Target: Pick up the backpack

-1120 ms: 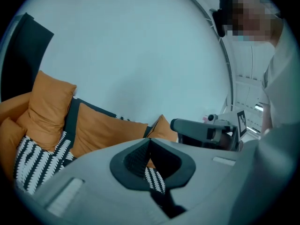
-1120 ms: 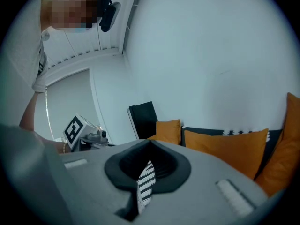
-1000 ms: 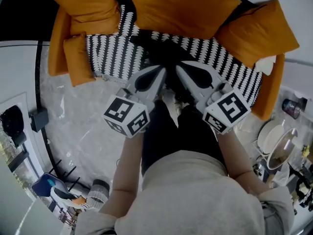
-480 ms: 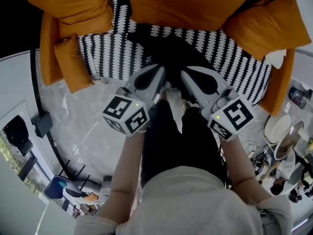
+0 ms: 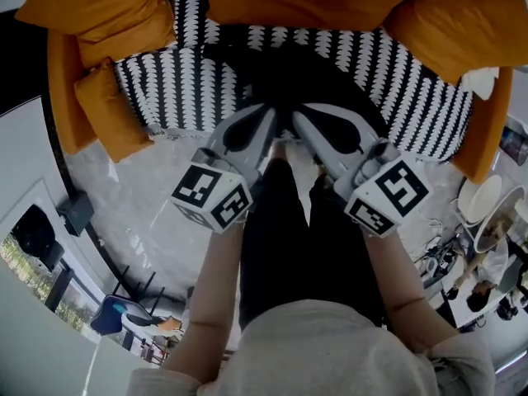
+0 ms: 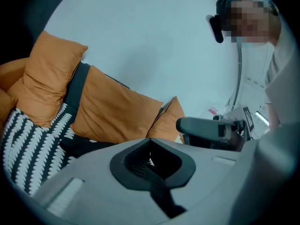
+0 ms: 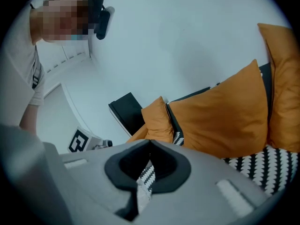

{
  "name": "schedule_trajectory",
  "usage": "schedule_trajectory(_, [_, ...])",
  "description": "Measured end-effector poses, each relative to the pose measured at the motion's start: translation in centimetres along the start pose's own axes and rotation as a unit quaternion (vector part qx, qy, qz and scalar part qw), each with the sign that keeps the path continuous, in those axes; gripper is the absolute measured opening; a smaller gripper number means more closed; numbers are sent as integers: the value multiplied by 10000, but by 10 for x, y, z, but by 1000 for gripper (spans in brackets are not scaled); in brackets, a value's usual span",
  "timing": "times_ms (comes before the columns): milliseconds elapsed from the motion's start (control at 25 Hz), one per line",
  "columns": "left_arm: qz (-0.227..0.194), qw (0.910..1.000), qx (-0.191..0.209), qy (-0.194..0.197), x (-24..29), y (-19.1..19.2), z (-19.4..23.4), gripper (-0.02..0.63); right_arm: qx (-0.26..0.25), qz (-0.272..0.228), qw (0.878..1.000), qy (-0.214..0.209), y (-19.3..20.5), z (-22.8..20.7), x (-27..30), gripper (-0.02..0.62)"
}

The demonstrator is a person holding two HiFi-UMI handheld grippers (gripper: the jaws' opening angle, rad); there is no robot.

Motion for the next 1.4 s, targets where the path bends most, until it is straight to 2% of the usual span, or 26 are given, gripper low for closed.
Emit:
schedule_trajectory(280, [228, 9996, -124, -117, 11, 34, 23, 8, 225, 252, 9994, 48, 26, -14, 5, 3])
schedule_trajectory(560, [378, 9987, -80, -332, 13, 40, 42, 13, 395, 407, 9984, 63, 49, -13, 11, 3])
schedule_trajectory(760, [637, 9963, -60, -582, 23, 60, 62, 147, 511, 440, 9977, 104, 61, -24, 14, 3])
schedule_trajectory(880, [780, 9940, -210, -735, 23, 71, 69, 206, 623, 480, 9967, 184, 65, -26, 13, 3])
schedule_trajectory(1040, [743, 9935, -400, -761, 31, 86, 75, 216, 849, 494, 9948, 253, 78, -36, 4, 3])
schedule_trajectory(1160, [628, 9930, -343, -940, 33, 89, 77, 227, 971, 483, 9935, 332, 83, -38, -9, 3])
schedule_trajectory(1280, [659, 9908, -309, -1141, 33, 92, 78, 312, 1094, 508, 9917, 436, 83, -32, -21, 3])
schedule_trajectory(1400, [757, 9894, -418, -1170, 33, 89, 81, 341, 1245, 581, 9888, 580, 78, -23, -21, 3])
Point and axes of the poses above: the fingertips, and each gripper's own axes: x forward along the fingers, z to its left, y out of its underside, the point moved 5 cm from there along -x, backward along the fingers, and after that the axes turned 10 degrees about -z, right-handed, at the moved point
